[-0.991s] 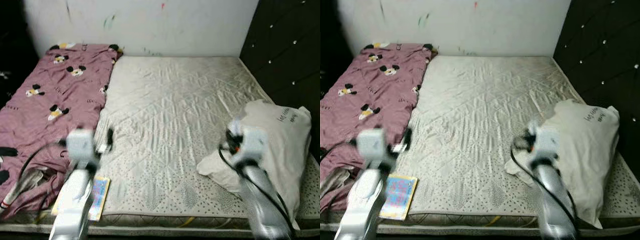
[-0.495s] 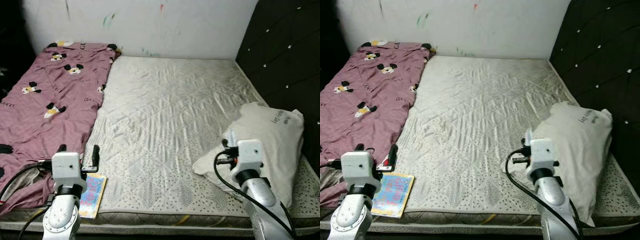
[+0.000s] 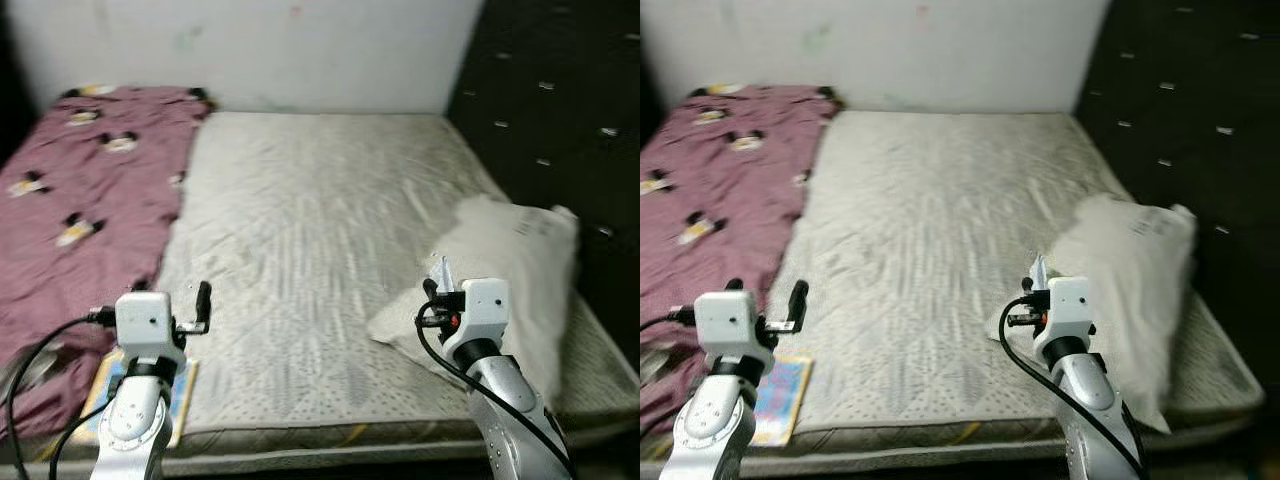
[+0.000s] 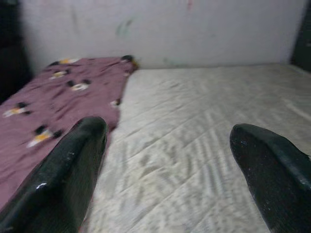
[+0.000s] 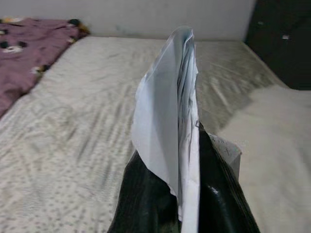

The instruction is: Clean up the room

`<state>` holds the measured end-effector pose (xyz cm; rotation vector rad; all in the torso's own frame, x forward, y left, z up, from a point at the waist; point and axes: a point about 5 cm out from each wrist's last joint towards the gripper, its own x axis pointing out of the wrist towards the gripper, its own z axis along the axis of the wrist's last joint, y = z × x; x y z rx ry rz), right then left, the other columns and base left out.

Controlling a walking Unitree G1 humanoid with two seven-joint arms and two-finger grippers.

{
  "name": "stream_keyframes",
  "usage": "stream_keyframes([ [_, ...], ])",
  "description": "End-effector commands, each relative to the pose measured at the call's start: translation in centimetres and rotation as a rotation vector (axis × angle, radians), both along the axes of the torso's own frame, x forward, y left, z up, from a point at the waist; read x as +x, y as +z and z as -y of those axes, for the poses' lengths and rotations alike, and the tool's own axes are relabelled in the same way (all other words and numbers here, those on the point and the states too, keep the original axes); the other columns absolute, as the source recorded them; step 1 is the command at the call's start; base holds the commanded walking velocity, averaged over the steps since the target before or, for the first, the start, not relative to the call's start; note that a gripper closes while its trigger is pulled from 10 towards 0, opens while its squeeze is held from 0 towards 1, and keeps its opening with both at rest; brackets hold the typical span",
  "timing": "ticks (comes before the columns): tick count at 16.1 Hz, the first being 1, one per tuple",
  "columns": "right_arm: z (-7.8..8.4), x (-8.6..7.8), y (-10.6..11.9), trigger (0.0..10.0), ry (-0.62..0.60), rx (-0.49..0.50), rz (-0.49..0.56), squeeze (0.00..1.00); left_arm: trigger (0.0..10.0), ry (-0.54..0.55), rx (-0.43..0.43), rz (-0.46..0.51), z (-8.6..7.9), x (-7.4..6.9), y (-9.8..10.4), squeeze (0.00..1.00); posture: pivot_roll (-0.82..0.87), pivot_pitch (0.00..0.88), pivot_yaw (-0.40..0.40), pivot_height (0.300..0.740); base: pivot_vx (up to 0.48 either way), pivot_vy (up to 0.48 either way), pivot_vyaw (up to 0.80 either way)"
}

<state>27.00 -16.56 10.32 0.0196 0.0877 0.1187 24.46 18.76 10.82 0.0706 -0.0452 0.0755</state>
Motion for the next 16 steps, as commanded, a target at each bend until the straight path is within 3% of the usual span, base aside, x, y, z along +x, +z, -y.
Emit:
stream_keyframes([
  [1, 0.38, 0.23, 0.74, 10.0, -0.001, -0.009, 0.026, 0.00, 10.0, -0.028, -0.003, -0.005, 0.46, 0.30, -0.05, 0.00, -0.05, 0.000, -0.012, 0.740, 0.000, 0.000, -0.80],
  [5, 0.35, 0.68, 1.19, 10.0, 0.010, -0.015, 0.045, 0.00, 10.0, -0.040, -0.014, 0.003, 0.67, 0.92, 0.31, 0.00, -0.04, 0.000, -0.015, 0.740, 0.000, 0.063, -0.30],
  [10, -0.36, 1.06, 1.20, 10.0, 0.031, -0.014, 0.049, 0.00, 10.0, -0.043, -0.015, 0.003, 0.58, 0.87, 0.43, 0.00, -0.03, 0.000, -0.017, 0.740, 0.000, 0.310, 0.00],
  [16, -0.09, 1.10, 1.11, 10.0, 0.017, -0.010, 0.047, 0.00, 10.0, -0.056, -0.026, -0.002, 0.99, 1.02, 0.36, 0.00, -0.04, 0.003, -0.012, 0.740, 0.000, 0.368, 0.00],
])
